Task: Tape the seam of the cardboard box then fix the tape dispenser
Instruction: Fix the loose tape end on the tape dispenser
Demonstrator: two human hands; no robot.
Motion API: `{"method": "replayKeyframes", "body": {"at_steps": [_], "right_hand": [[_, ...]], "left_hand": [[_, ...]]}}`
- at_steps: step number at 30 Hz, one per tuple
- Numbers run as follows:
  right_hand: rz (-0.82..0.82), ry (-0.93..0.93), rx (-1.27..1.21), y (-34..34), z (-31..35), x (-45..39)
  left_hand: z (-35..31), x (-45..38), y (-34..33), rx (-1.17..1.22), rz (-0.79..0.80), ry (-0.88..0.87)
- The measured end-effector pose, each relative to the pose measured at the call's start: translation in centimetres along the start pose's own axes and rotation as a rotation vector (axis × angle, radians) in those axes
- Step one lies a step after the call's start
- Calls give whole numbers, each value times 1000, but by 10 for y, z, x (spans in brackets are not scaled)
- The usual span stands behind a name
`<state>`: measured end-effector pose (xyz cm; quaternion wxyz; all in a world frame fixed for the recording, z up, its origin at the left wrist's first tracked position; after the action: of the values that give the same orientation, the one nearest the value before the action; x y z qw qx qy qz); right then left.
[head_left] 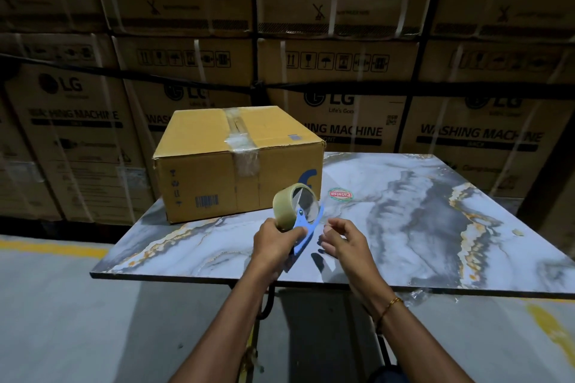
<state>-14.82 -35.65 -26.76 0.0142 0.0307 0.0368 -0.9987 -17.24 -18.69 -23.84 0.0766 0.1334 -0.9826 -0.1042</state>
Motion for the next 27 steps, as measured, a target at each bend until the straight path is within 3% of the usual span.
{"method": "replayKeyframes", "body": {"at_steps": [5,7,13,15,20,27], "right_hand": [[71,-109,-283,5,14,-4],[6,-98,-356,20,23,-6],[-180,-93,-241,70,30,-21],[-203,-93,-191,86,30,-28],[-271,-119,29,134,28,-53],[-389,-133,664,208,41,-96]], "left_hand": [[-20,13,-39,429,331,27],[-27,13,-54,396,394,-2],[-32,-5,-98,182,576,15],[-33,-14,-114,115,553,-16],[-45,-54,-162,320,427,-50],[-46,-102,-242,181,384,-6]]}}
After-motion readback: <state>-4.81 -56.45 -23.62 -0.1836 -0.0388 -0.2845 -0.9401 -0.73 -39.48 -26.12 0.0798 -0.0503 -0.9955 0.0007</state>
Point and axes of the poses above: each hand's wrist, its own x-axis away from the middle knuckle, its own y-axis out of the back of the hand, z = x × y, the point moved 5 cm from there along -x, towards the middle knuckle, and after that the axes turned 2 degrees about z, right-handed, at the moved point
